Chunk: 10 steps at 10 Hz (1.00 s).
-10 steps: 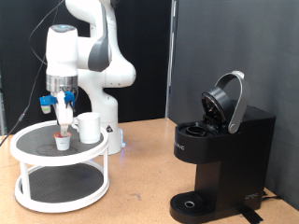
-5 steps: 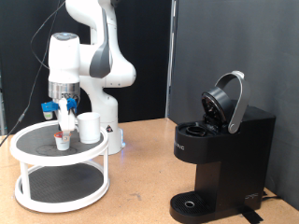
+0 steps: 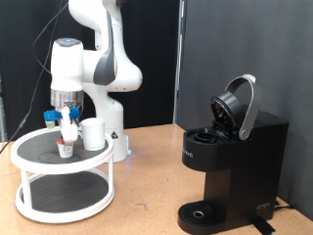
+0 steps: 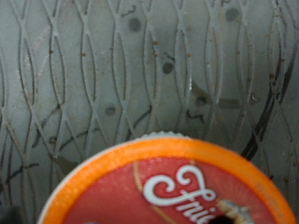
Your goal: Make a cup of coffee with the keurig machine
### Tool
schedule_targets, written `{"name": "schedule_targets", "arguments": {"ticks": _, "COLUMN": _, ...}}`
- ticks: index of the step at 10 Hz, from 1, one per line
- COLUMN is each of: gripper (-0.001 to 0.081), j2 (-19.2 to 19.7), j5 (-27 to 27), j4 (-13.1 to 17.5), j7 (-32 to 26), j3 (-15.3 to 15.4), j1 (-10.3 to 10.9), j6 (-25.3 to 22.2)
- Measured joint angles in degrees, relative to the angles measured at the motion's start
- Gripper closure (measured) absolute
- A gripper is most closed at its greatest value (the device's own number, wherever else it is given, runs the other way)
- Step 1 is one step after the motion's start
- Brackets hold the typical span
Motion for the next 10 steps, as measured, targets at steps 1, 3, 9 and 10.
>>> {"name": "schedule_targets", "arguments": {"ticks": 1, "gripper": 0.0251, "j2": 0.05, "j5": 0.0, "j4": 0.0, "j7": 0.02, "j3": 0.0, "j1": 0.0, "j6": 0.01}}
{"name": "schedule_targets", "arguments": {"ticks": 3, "gripper": 0.0419, "j2": 0.07, "j5": 0.0, "j4": 0.05, "j7": 0.02, "j3": 0.0, "j1": 0.0, "j6": 0.01}}
{"name": "schedule_targets", "arguments": {"ticks": 9, "gripper": 0.0419, "j2": -3.51, "j5": 6.26, "j4": 7.25, "j7": -6.32, "j3": -0.25, "j1": 0.07, "j6": -15.96}}
{"name": "schedule_targets", "arguments": {"ticks": 10, "gripper": 0.0419, "j2": -4.49, "j5": 6.54, "j4": 8.81, "j7": -6.94, "j3": -0.26, "j1": 0.03, "j6": -18.46}}
